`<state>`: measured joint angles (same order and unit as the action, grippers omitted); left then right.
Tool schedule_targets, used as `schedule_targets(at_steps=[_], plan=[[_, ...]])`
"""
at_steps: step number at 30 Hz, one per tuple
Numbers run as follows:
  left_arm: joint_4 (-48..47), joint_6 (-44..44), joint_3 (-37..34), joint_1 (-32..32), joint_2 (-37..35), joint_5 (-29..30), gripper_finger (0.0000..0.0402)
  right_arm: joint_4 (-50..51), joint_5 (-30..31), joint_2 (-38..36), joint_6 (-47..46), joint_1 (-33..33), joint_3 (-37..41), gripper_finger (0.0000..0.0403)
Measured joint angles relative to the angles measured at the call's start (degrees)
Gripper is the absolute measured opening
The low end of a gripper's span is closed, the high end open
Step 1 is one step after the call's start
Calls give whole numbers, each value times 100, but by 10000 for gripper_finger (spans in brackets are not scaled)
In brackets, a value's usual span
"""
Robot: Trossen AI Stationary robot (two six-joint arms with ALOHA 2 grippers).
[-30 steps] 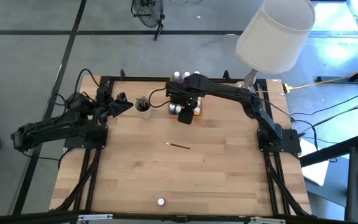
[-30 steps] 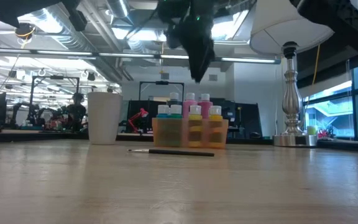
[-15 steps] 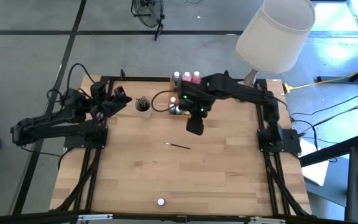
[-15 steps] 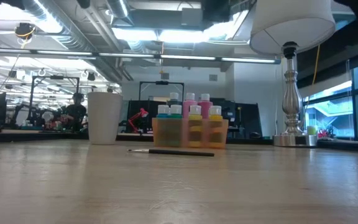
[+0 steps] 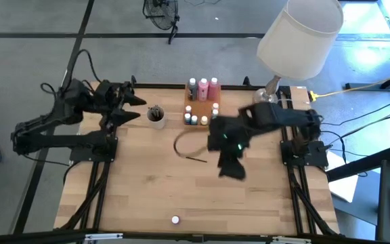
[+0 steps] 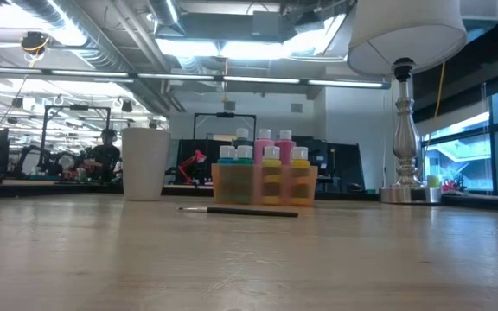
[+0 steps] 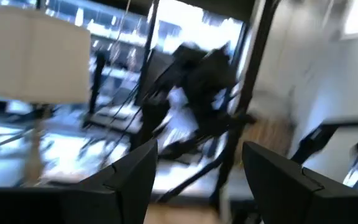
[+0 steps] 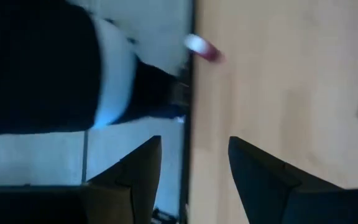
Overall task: Pick & Place Paint Supplies
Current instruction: Put the black paint brush into the white cup
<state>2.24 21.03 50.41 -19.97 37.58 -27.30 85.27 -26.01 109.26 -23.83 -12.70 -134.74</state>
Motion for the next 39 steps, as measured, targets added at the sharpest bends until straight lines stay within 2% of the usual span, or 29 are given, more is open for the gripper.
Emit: schedule_targets(at_steps=[4, 8, 11, 15, 20, 25, 28, 35, 39], plan=[[-1672, -1253, 930, 0, 328, 98, 224, -908, 196, -89, -133, -627, -4, 191], [-3154, -2031, 1658, 0, 684, 577, 220, -1340, 909, -117, -353, -1048, -17, 190], [-3919, -2418, 1909, 47, 922, 910, 218, -1311, 1342, -106, -430, -1252, -15, 187], [-4601, -2634, 1934, 273, 1211, 1202, 218, -1362, 1400, -110, -676, -1460, -15, 182], [-4925, -2198, 1934, 666, 1704, 1572, 218, -1352, 1440, -163, -859, -1739, -15, 181], [-5115, -2472, 1934, 1237, 2275, 1603, 218, -1351, 1552, -178, -856, -1855, -15, 181], [-5230, -2738, 1934, 1602, 2634, 1992, 218, -1345, 1551, -178, -851, -1901, -15, 181], [-5391, -3305, 1934, 2258, 3497, 3305, 218, -1266, 1551, -180, -787, -2009, -15, 181], [-5402, -3420, 1934, 2439, 4043, 3335, 218, -1227, 1551, -178, -785, -2061, -15, 181]])
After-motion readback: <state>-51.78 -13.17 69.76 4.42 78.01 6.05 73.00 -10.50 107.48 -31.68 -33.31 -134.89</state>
